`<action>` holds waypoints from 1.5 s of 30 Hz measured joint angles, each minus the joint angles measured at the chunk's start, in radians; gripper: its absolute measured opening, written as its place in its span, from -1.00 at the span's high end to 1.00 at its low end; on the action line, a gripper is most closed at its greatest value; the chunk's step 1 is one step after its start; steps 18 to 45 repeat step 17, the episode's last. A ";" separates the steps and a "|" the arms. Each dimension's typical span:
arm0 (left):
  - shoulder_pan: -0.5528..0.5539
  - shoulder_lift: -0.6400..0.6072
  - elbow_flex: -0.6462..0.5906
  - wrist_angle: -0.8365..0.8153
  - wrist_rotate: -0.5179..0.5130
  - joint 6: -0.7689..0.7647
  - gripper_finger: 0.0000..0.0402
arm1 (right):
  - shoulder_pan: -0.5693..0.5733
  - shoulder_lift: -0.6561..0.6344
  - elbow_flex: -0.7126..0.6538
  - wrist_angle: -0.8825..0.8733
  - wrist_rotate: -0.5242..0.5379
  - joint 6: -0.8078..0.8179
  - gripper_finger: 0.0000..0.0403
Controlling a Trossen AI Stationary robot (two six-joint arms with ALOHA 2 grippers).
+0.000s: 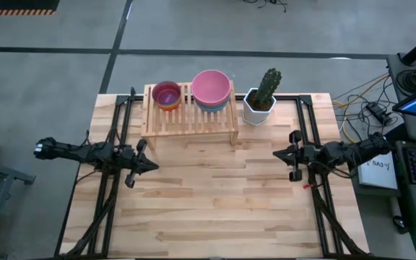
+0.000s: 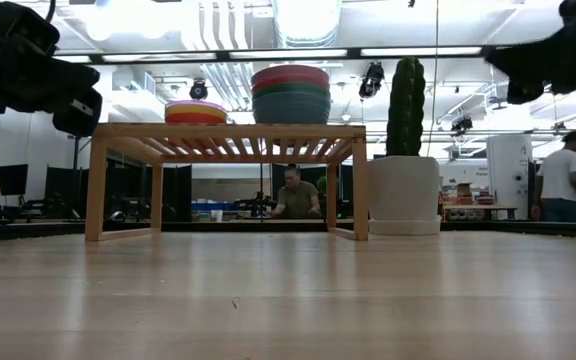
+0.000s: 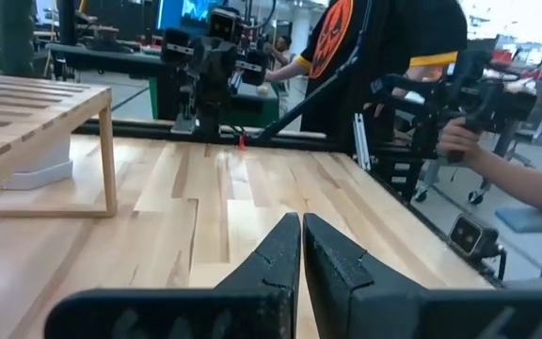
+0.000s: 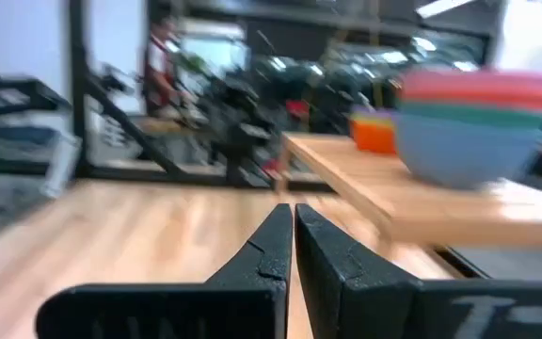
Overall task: Place and stack bowls onto a shelf
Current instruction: Return to Home Position
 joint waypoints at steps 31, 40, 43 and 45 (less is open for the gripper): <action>0.001 0.017 0.005 0.029 -0.006 0.012 1.00 | 0.000 0.008 -0.001 -0.048 0.348 0.171 0.96; 0.001 0.017 0.005 0.029 -0.006 0.012 1.00 | 0.000 0.008 -0.001 -0.048 0.348 0.171 0.96; 0.001 0.017 0.005 0.029 -0.006 0.012 1.00 | 0.000 0.008 -0.001 -0.048 0.348 0.171 0.96; 0.001 0.017 0.005 0.029 -0.006 0.012 1.00 | 0.000 0.008 -0.001 -0.048 0.348 0.171 0.96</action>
